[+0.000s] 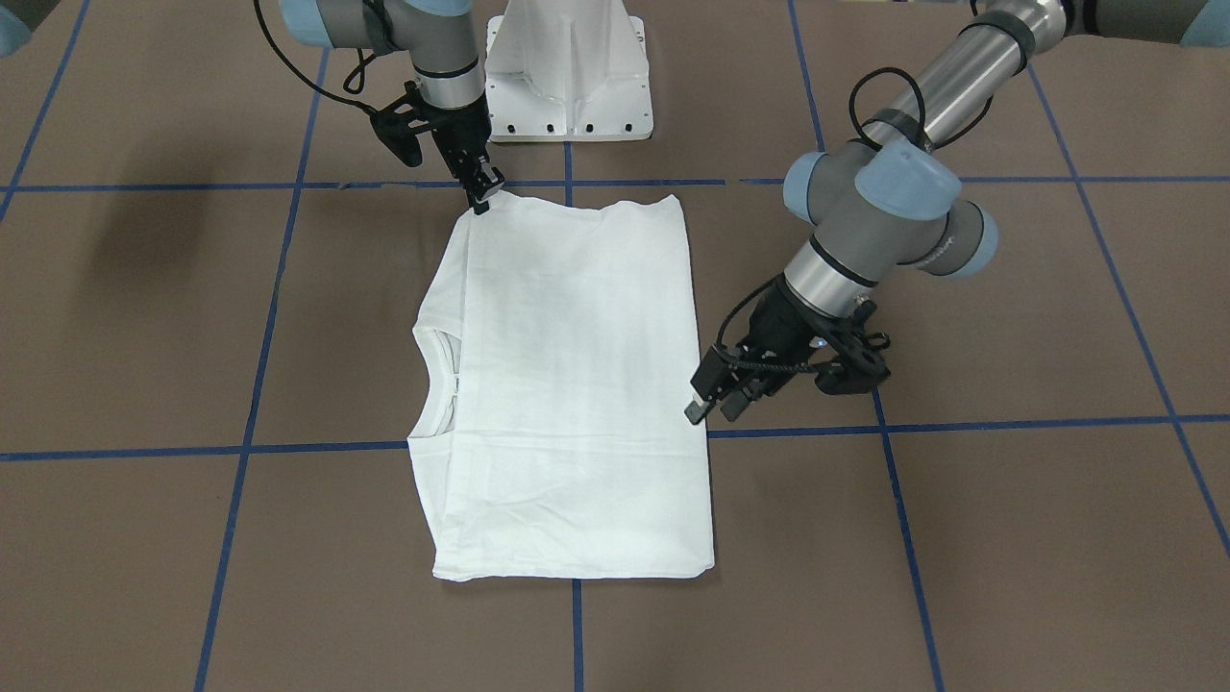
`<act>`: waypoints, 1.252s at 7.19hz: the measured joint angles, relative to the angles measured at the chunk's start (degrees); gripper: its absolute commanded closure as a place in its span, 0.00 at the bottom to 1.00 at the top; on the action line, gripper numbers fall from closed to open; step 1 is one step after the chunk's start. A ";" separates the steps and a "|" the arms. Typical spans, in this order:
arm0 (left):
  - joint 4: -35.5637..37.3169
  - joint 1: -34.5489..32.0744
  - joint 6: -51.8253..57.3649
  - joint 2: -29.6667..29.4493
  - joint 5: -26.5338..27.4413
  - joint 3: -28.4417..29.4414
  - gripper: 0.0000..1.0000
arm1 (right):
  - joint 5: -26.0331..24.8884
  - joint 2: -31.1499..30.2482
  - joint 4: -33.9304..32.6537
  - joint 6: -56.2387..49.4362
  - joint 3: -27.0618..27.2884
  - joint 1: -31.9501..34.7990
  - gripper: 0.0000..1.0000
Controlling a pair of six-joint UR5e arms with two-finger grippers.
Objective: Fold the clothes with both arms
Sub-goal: 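Move the left gripper to the shirt corner nearest the robot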
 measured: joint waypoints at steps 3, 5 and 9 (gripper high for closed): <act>5.06 16.79 -7.83 16.61 11.30 -20.92 0.35 | 0.60 -1.39 -0.02 -0.36 1.70 0.10 1.00; 6.48 25.91 -12.25 21.77 17.85 -23.37 0.37 | 2.06 -1.77 -0.02 -0.68 2.56 0.31 1.00; 9.71 30.30 -14.51 20.55 19.60 -23.20 0.42 | 2.64 -2.38 -0.02 -0.69 2.97 0.71 1.00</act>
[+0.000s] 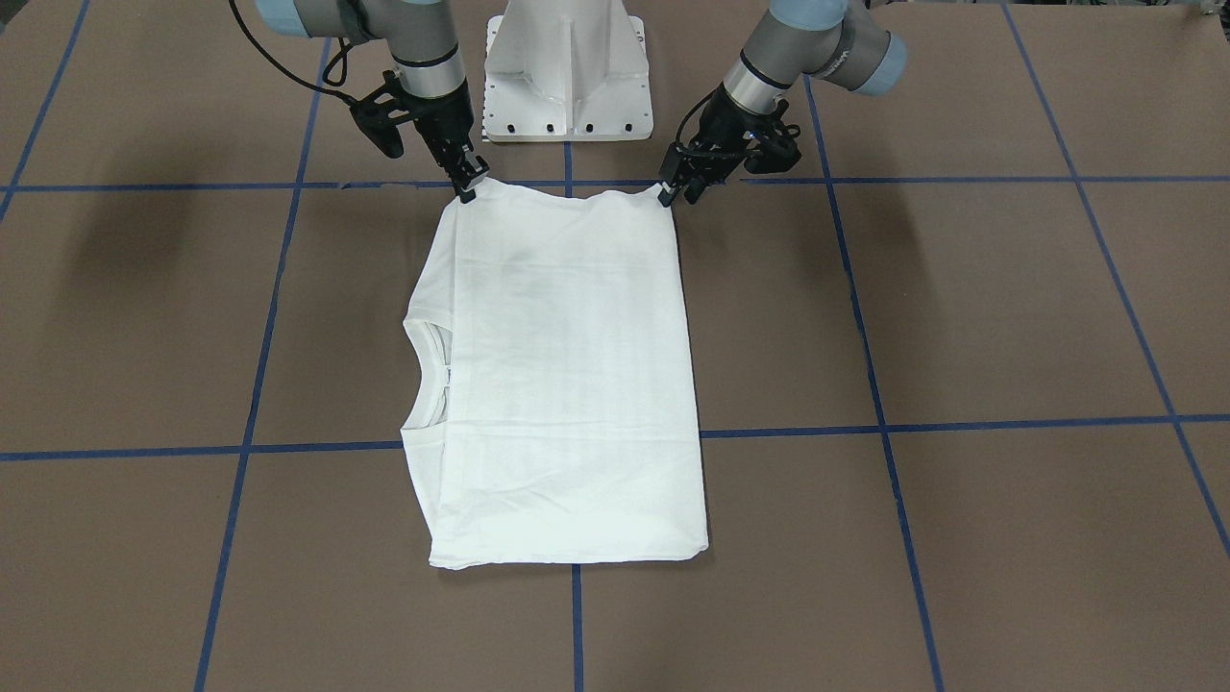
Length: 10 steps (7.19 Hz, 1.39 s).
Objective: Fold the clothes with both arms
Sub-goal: 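Move the left gripper to the shirt corner nearest the robot, then grasp both near shirt corners and lift them toward the far edge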
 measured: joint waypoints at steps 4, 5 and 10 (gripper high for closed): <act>0.12 1.37 -0.72 -0.72 0.02 0.56 1.00 | 0.01 -0.14 0.00 0.00 0.69 0.14 1.00; 0.12 1.78 -1.05 -0.84 0.02 0.73 1.00 | 0.01 -0.14 0.00 0.00 0.76 0.17 1.00; 0.05 3.12 -2.93 1.14 0.13 -6.06 1.00 | -0.03 -1.62 0.06 0.41 3.08 0.17 1.00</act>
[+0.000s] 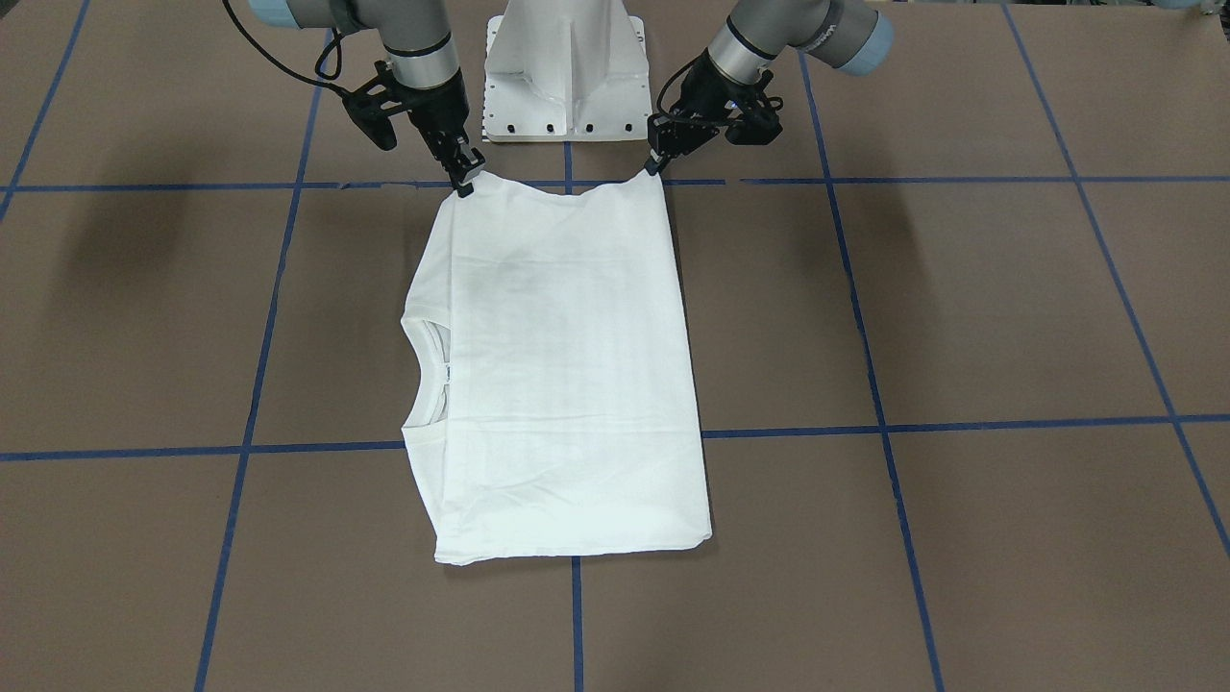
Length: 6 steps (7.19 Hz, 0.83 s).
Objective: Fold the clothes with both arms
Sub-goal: 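Grasp both near shirt corners and lift them toward the far edge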
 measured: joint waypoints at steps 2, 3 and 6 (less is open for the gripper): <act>0.08 3.82 -4.14 3.34 1.54 -6.62 1.00 | 0.05 -3.42 0.01 0.47 5.24 -1.41 1.00; 0.14 5.68 -5.67 4.10 3.22 -8.99 1.00 | 0.17 -5.27 -0.02 1.19 8.62 -2.31 1.00; 4.28 2.48 -3.26 1.20 3.58 -13.46 1.00 | 4.85 -4.96 0.08 1.27 13.10 4.07 1.00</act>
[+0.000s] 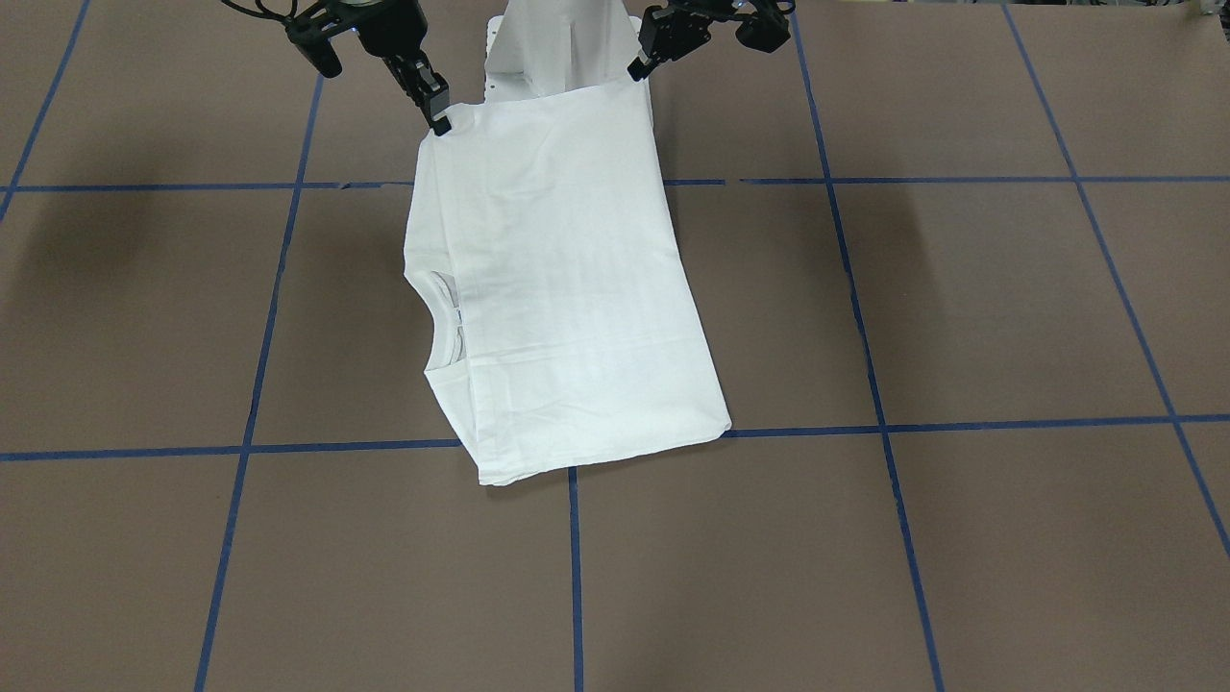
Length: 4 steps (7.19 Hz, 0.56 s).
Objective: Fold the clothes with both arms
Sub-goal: 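Grasp both near shirt corners and lift them toward the far edge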
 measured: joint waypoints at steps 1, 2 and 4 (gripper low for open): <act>3.53 -5.75 4.76 -4.10 -2.76 1.31 1.00 | 5.69 3.66 0.01 -2.19 -3.36 6.87 1.00; 6.66 -12.84 9.74 -8.71 -7.54 4.92 1.00 | 11.65 9.04 0.05 -5.87 -9.47 14.12 1.00; 8.21 -23.52 18.82 -13.73 -13.62 14.46 1.00 | 16.80 18.60 0.38 -13.26 -22.21 22.75 1.00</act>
